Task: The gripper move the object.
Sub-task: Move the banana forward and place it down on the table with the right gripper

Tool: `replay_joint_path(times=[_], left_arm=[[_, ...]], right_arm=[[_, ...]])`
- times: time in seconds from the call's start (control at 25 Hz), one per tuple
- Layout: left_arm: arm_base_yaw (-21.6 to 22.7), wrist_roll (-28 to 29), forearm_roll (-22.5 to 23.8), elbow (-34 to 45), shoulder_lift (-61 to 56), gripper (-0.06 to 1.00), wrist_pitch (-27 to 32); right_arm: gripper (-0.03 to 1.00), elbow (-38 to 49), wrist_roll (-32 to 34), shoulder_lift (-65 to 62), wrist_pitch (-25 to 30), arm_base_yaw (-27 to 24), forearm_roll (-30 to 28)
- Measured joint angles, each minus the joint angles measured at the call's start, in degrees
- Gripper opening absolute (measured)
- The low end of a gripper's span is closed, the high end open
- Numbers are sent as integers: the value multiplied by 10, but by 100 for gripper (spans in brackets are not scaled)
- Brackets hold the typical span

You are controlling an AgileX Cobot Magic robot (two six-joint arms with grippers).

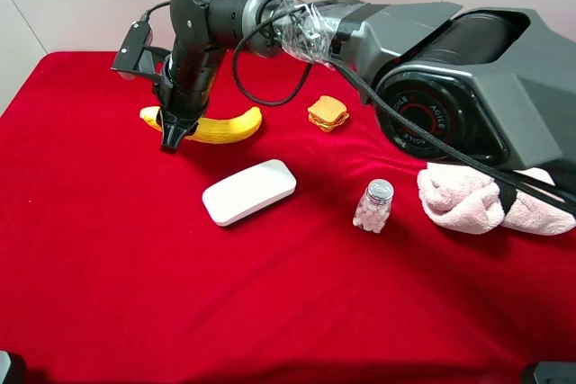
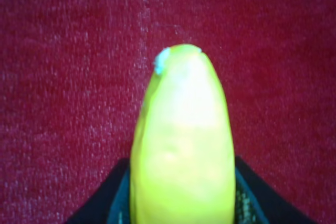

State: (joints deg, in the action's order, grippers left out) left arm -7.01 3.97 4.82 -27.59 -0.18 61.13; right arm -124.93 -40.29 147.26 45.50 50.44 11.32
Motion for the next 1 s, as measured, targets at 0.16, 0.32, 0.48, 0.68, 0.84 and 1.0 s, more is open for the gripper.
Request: replay_joint_path(times=[0.16,0.32,0.48,0.68,0.84,1.0], left_arm=[[0,0,0,0,0,95,0],[0,0,0,0,0,95,0],[0,0,0,0,0,95,0],[0,0,0,0,0,95,0],[0,0,0,0,0,95,0],[0,0,0,0,0,95,0]], right_arm=[[27,-1,-8,0,0,0,2],[31,-1,-15,0,-1,0,3],[46,-1,-16,0,-4,4,3],[51,-1,-27,0,-12,11,2],[59,-1,-29,0,-13,11,1],[66,-1,-29,0,-13,11,1]])
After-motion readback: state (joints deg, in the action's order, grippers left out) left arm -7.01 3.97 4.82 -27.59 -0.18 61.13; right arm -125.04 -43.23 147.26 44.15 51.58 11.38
